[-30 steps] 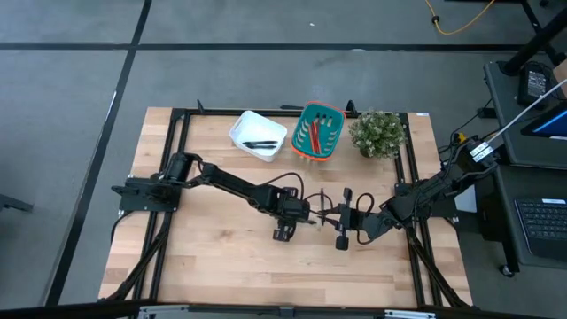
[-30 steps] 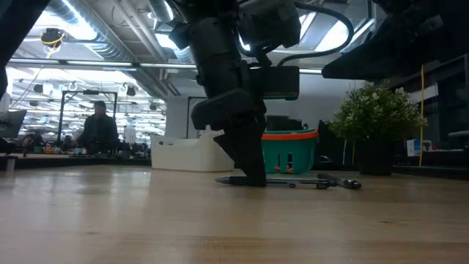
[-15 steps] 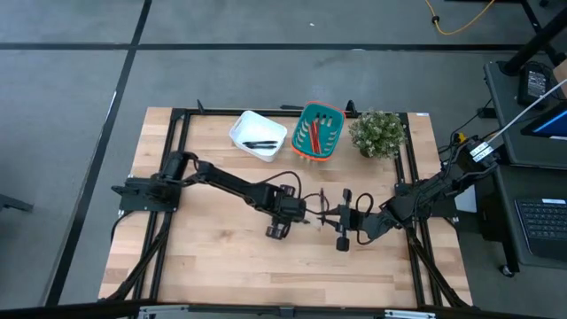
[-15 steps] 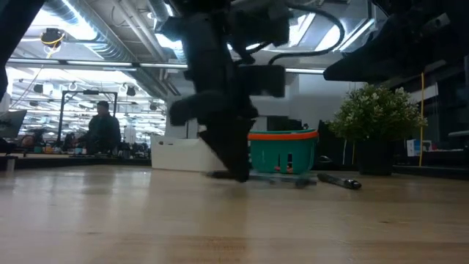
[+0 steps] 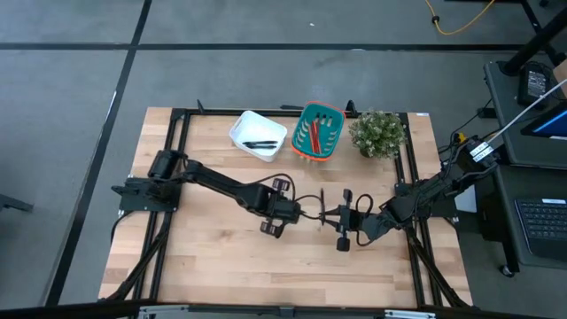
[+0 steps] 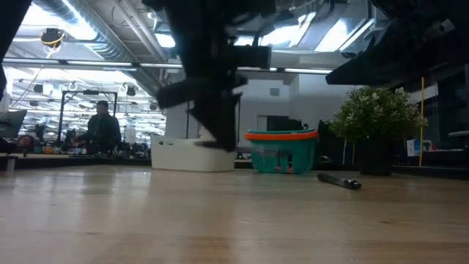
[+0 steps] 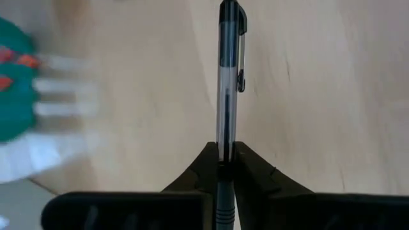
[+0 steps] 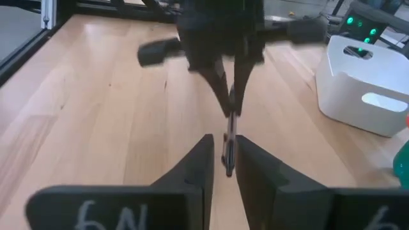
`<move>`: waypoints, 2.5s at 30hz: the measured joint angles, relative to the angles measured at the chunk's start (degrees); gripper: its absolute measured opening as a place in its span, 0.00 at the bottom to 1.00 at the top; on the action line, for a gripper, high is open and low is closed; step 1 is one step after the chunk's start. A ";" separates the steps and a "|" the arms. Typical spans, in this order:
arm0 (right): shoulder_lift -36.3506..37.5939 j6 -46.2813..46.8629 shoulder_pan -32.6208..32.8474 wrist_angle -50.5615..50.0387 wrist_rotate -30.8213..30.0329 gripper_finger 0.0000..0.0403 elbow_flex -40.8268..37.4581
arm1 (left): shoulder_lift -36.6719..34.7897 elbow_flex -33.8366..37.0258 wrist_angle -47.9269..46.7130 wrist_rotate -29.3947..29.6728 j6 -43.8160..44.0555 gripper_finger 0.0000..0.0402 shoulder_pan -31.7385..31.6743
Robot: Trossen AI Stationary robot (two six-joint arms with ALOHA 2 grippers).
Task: Sort pens & pencils
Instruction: Put the black pen into the white bin
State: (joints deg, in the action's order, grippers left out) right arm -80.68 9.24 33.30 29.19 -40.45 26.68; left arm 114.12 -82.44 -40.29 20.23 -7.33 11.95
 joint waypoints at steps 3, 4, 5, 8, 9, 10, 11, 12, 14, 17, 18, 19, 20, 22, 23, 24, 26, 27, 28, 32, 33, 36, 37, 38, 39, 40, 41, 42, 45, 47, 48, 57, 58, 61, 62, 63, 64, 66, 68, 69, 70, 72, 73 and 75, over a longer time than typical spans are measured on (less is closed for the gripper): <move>0.00 1.12 -0.04 -0.67 -0.29 0.16 0.02 | -2.55 0.43 0.21 1.42 -0.08 0.05 0.28; 0.00 1.29 -0.04 -1.20 -0.31 0.16 0.04 | -3.54 0.89 0.23 1.69 0.09 0.05 0.26; -0.02 1.35 -0.05 -1.51 -0.31 0.16 0.02 | -4.63 1.66 0.29 1.72 0.69 0.05 0.16; -0.02 2.45 -0.09 -1.55 -0.37 0.16 0.02 | -8.75 5.13 2.09 1.77 2.13 0.05 -0.14; -0.02 2.51 -0.09 -1.63 -0.36 0.16 0.02 | -10.45 6.69 3.16 1.73 2.64 0.05 -0.22; -0.02 2.51 -0.09 -1.59 -0.36 0.16 0.02 | -12.28 8.45 4.45 1.76 3.24 0.05 -0.22; -0.02 2.53 -0.09 -1.59 -0.36 0.16 0.02 | -14.11 10.32 6.28 1.72 3.94 0.05 -0.21; -0.02 2.53 -0.09 -1.60 -0.35 0.16 0.02 | -15.95 12.38 8.16 1.67 4.24 0.05 -0.20; -0.02 2.64 -0.09 -1.56 -0.35 0.16 0.02 | -19.85 16.66 11.99 1.64 5.39 0.05 -0.18; -0.02 2.70 -0.09 -1.56 -0.33 0.16 0.02 | -25.86 22.96 19.32 1.64 6.60 0.05 -0.20; -0.02 2.70 -0.09 -1.57 -0.33 0.16 0.02 | -27.70 25.21 21.67 1.61 6.82 0.05 -0.20; -0.02 2.70 -0.09 -1.57 -0.35 0.16 0.02 | -29.45 27.57 23.92 1.61 6.92 0.05 -0.20; -0.02 2.70 -0.09 -1.47 -0.34 0.16 0.02 | -31.08 29.87 26.42 1.54 6.92 0.05 -0.20; -0.02 2.71 -0.09 -1.45 -0.33 0.16 0.02 | -34.21 34.23 30.45 1.39 7.00 0.05 -0.45; -0.02 2.71 -0.09 -1.37 -0.33 0.16 0.02 | -35.55 36.08 32.17 1.16 7.27 0.05 -0.68; -0.02 2.70 -0.09 -1.27 -0.31 0.16 0.02 | -36.86 38.11 33.85 0.86 7.94 0.05 -0.96; -0.02 2.72 -0.09 -1.23 -0.31 0.16 0.02 | -39.16 42.05 36.81 -0.33 8.78 0.05 -1.86; -0.02 2.72 -0.09 -1.23 -0.33 0.16 0.02 | -40.02 43.89 38.88 -0.99 9.01 0.05 -2.23; -0.02 2.72 -0.09 -1.22 -0.33 0.16 0.02 | -40.70 45.57 41.33 -1.53 9.16 0.05 -2.57; -0.02 2.75 -0.09 -1.19 -0.35 0.16 0.02 | -42.93 51.88 51.12 -1.99 8.46 0.05 -3.54; -0.02 2.75 -0.09 -1.16 -0.37 0.16 0.02 | -43.28 53.45 53.57 -1.99 8.41 0.05 -3.85; -0.02 2.75 -0.09 -1.16 -0.37 0.16 0.02 | -43.73 57.58 60.59 -3.19 8.31 0.05 -4.83; -0.02 2.75 -0.09 -1.16 -0.38 0.16 0.02 | -43.73 58.77 62.57 -3.63 8.31 0.05 -5.16; -0.03 2.74 -0.09 -1.16 -0.39 0.16 0.02 | -43.73 59.96 64.43 -3.68 8.33 0.05 -5.41; -0.04 2.70 -0.09 -1.16 -0.39 0.16 0.02 | -43.71 61.04 66.34 -3.67 8.33 0.05 -5.64; -0.04 2.68 -0.09 -1.16 -0.42 0.16 0.02 | -43.71 61.99 68.21 -3.67 8.31 0.05 -5.94; -0.04 2.68 -0.09 -1.16 -0.42 0.16 0.02 | -43.71 62.88 70.24 -3.66 8.31 0.05 -6.27; -0.04 2.68 -0.09 -1.16 -0.42 0.16 0.02 | -43.71 63.74 72.38 -3.46 8.31 0.05 -6.63; -0.04 2.65 -0.09 -1.16 -0.44 0.16 0.02 | -43.71 65.20 77.99 -1.92 8.21 0.05 -8.03; -0.04 2.59 -0.09 -1.16 -0.44 0.16 0.02 | -43.73 65.23 79.74 -1.01 7.27 0.05 -9.06; -0.04 2.59 -0.09 -1.16 -0.44 0.16 0.02 | -43.73 65.23 80.00 -0.85 6.93 0.05 -9.54; -0.04 2.42 -0.09 -1.16 -0.46 0.16 0.02 | -43.73 65.23 80.37 6.21 6.73 0.05 -13.23; -0.04 2.39 -0.09 -1.16 -0.47 0.16 0.02 | -43.73 65.23 80.37 7.36 6.71 0.05 -13.68; -0.04 2.35 -0.09 -1.16 -0.48 0.16 0.02 | -43.73 65.23 80.34 8.68 6.72 0.05 -15.50; -0.04 2.31 -0.09 -1.16 -0.48 0.16 0.02 | -43.72 65.23 80.31 8.86 6.71 0.05 -16.28; -0.04 2.31 -0.09 -1.16 -0.48 0.16 0.02 | -43.68 65.23 80.32 8.98 6.71 0.05 -17.11; -0.04 2.31 -0.09 -1.16 -0.48 0.16 0.02 | -43.66 65.23 80.26 8.98 6.71 0.05 -17.98; -0.04 2.31 -0.09 -1.18 -0.48 0.16 0.02 | -43.66 65.23 80.26 8.84 6.52 0.05 -19.44; -0.04 2.30 -0.09 -1.18 -0.47 0.16 0.02 | -43.66 65.23 80.26 8.78 5.69 0.05 -20.64; -0.04 2.29 -0.09 -1.16 -0.47 0.16 0.02 | -43.66 65.23 80.25 8.75 5.34 0.05 -21.24; -0.04 2.28 -0.09 -1.18 -0.48 0.16 0.02 | -43.66 65.23 80.23 8.72 5.25 0.05 -21.96; -0.04 2.24 -0.09 -1.19 -0.48 0.16 0.02 | -43.66 65.23 80.19 8.74 5.25 0.05 -23.36; -0.04 2.12 -0.09 -1.19 -0.48 0.16 0.02 | -43.66 65.23 80.19 8.74 5.23 0.05 -24.03; -0.04 2.05 -0.09 -1.19 -0.48 0.16 0.02 | -43.64 65.23 80.19 8.68 5.23 0.05 -25.33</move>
State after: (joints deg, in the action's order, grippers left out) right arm -80.73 11.29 33.21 28.01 -40.93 26.70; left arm 70.48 -17.21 39.90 28.91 -2.11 -13.38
